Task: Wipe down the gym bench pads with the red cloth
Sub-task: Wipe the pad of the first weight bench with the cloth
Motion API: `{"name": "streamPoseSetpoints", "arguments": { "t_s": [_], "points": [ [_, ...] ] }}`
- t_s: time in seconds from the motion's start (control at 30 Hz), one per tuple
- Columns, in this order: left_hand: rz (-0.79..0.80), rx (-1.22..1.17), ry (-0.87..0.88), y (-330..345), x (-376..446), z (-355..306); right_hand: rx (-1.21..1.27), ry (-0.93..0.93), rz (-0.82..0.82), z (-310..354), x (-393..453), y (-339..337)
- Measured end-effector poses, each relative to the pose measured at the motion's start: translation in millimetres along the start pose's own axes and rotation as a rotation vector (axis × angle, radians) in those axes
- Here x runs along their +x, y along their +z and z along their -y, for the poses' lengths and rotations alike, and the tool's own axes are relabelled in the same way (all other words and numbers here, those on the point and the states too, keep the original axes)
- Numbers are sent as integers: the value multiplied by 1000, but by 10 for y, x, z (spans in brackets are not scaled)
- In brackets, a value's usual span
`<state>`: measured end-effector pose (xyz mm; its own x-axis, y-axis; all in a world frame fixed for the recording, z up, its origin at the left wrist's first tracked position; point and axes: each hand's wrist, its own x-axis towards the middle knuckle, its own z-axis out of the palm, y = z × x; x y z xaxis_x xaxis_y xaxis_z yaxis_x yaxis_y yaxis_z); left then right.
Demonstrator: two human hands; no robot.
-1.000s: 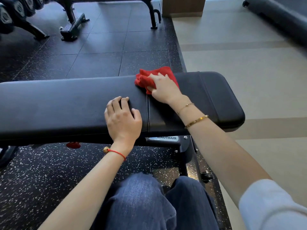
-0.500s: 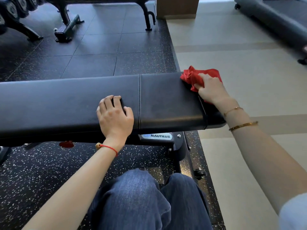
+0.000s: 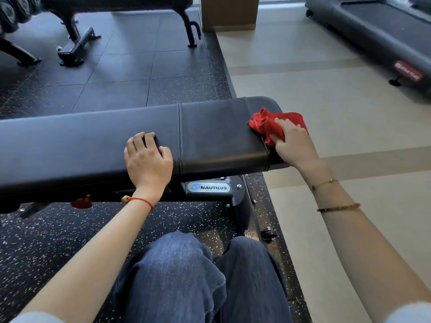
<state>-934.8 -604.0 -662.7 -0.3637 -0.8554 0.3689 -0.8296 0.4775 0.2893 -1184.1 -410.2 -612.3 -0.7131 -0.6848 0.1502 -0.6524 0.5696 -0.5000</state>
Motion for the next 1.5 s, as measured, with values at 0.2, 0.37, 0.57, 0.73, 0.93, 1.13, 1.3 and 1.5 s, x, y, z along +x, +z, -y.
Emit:
{"name": "streamPoseSetpoints", "arguments": {
  "t_s": [0.2, 0.37, 0.57, 0.73, 0.93, 1.13, 1.3, 1.5],
  "points": [
    [-8, -6, 7, 39, -6, 23, 58, -196, -27, -110, -684, 157],
    [-33, -18, 8, 44, -3, 13, 52, -241, -91, 108, -632, 285],
    [-47, -22, -2, 31, -4, 7, 42, -534, -53, 806, -939, 916],
    [-45, -25, 3, 30, 3, 44, -5, -634, -77, 740, -929, 970],
    [-31, -5, 3, 34, 0, 26, 37, -415, -259, 281, -881, 813],
    [-6, -1, 2, 24, -1, 12, 4, -590, -175, 700, -1062, 1179],
    [-3, -7, 35, 27, -10, 53, -17, -514, -211, 450, -1007, 1020],
    [-6, 0, 39, 37, -6, 62, 108, -226, -268, 204, -737, 610]
  ]
}}
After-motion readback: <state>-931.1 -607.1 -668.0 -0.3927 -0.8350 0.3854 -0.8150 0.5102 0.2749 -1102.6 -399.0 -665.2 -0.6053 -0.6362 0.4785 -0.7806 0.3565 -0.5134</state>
